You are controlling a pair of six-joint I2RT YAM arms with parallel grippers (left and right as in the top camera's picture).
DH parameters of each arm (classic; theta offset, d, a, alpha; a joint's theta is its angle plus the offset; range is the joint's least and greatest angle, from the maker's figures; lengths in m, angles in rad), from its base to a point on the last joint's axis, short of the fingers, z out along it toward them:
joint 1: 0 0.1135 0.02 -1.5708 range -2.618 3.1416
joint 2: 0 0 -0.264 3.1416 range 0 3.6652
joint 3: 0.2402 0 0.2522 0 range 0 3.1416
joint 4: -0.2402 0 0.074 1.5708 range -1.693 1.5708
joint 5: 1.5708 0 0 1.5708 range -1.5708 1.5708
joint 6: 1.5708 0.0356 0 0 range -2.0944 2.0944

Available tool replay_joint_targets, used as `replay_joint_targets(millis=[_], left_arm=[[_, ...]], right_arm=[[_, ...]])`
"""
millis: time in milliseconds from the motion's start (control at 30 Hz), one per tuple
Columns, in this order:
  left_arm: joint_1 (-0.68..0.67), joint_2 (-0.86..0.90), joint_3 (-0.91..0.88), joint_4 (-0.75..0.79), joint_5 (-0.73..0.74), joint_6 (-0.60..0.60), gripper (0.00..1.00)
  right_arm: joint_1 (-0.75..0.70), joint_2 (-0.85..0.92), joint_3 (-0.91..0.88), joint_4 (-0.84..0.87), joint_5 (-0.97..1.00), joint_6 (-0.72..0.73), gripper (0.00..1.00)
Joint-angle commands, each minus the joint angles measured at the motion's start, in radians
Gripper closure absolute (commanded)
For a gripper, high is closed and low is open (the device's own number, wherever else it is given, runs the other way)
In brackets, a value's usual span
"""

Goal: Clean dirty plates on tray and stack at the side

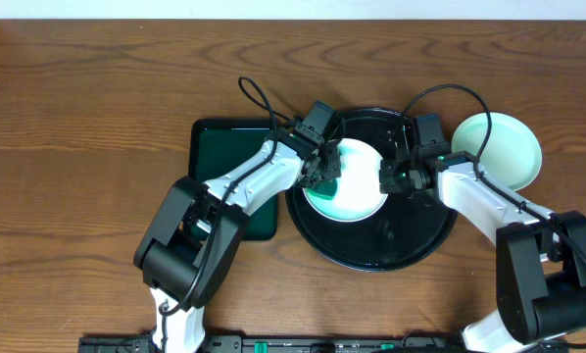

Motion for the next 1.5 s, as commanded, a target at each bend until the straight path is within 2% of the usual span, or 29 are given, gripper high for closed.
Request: replay_joint_targets(millis=[0, 333, 500, 533, 700, 867, 967, 1233, 1467], left_arm=[[-0.021, 0.070, -0.027, -0.023, 0.198, 0.019, 0.93], [-0.021, 0.061, -0.006, -0.005, 0.359, 0.025, 0.93], [-0.021, -0.020, 0.032, 0.002, 0.394, 0.069, 0.93], [-0.021, -0.040, 0.036, 0.005, 0.388, 0.070, 0.93], [-0.020, -0.177, 0.041, -0.007, 0.174, 0.070, 0.93], [-0.020, -0.214, 0.041, -0.038, 0.015, 0.049, 0.93], [-0.022, -0.200, 0.041, -0.048, -0.007, 0.050, 0.93], [-0.022, -0.141, 0.041, -0.043, -0.007, 0.260, 0.93], [-0.019, -0.070, 0.041, -0.031, -0.030, 0.348, 0.93]], right_arm=[[0.019, 0.010, -0.008, 0.007, -0.005, -0.021, 0.99], [0.019, 0.010, -0.008, 0.009, -0.005, -0.020, 0.99], [0.019, 0.010, -0.008, 0.009, -0.006, -0.020, 0.99], [0.019, 0.010, -0.008, 0.008, -0.006, -0.020, 0.99], [0.019, 0.010, -0.008, 0.008, -0.006, -0.020, 0.99], [0.019, 0.010, -0.008, 0.009, -0.006, -0.020, 0.99], [0.019, 0.010, -0.008, 0.008, -0.006, -0.020, 0.99], [0.019, 0.010, -0.008, 0.009, -0.006, -0.020, 0.99], [0.019, 0.010, -0.008, 0.008, -0.006, -0.020, 0.99]])
